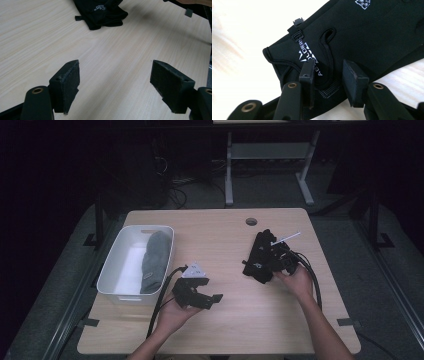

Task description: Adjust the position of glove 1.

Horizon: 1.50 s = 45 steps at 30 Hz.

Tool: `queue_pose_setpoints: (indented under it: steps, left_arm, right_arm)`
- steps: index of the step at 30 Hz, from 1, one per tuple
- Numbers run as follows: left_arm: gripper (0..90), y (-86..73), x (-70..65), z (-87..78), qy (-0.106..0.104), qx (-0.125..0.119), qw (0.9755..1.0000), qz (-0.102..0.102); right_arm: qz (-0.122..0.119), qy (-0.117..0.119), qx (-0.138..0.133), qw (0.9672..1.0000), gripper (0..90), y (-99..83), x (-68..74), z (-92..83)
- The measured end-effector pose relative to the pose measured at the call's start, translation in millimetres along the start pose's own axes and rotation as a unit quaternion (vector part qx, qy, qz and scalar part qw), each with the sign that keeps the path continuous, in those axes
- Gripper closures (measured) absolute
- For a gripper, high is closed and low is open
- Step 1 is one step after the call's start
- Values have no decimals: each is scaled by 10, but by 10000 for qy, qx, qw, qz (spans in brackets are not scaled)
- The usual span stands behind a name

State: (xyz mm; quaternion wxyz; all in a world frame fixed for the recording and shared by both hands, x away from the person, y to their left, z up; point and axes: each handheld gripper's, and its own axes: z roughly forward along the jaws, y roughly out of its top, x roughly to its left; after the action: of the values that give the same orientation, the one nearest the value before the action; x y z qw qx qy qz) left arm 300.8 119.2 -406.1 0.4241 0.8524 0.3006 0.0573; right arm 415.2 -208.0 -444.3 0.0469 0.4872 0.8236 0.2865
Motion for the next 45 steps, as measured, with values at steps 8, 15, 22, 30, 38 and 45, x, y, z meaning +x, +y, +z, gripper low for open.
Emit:
queue_pose_setpoints:
  steps: [8, 15, 22, 30, 38, 45]
  left_arm:
    - [234, -12, 11, -12, 89, -3, 10000, -2]
    - [235, -31, 11, 6, 146, 28, 9999, 1]
    - [241, -74, 1, 66, 143, 97, 9998, -33]
    - [244, -121, 12, 113, 173, 199, 9996, -42]
    - [244, -190, 3, 155, 174, 277, 9994, -113]
    - [244, -237, 7, 155, 195, 372, 9991, -101]
  right_arm:
    - [-321, 224, 105, 9992, 625, -48, 172, 9]
    - [-552, 389, 145, 9976, 623, -110, 339, 10]
    - [-798, 579, 170, 9950, 620, -177, 514, 18]
    - [-1066, 760, 211, 9912, 611, -225, 737, 43]
    - [-1178, 993, 241, 9878, 596, -265, 943, 77]
    - [-1275, 1193, 235, 9844, 559, -286, 1143, 126]
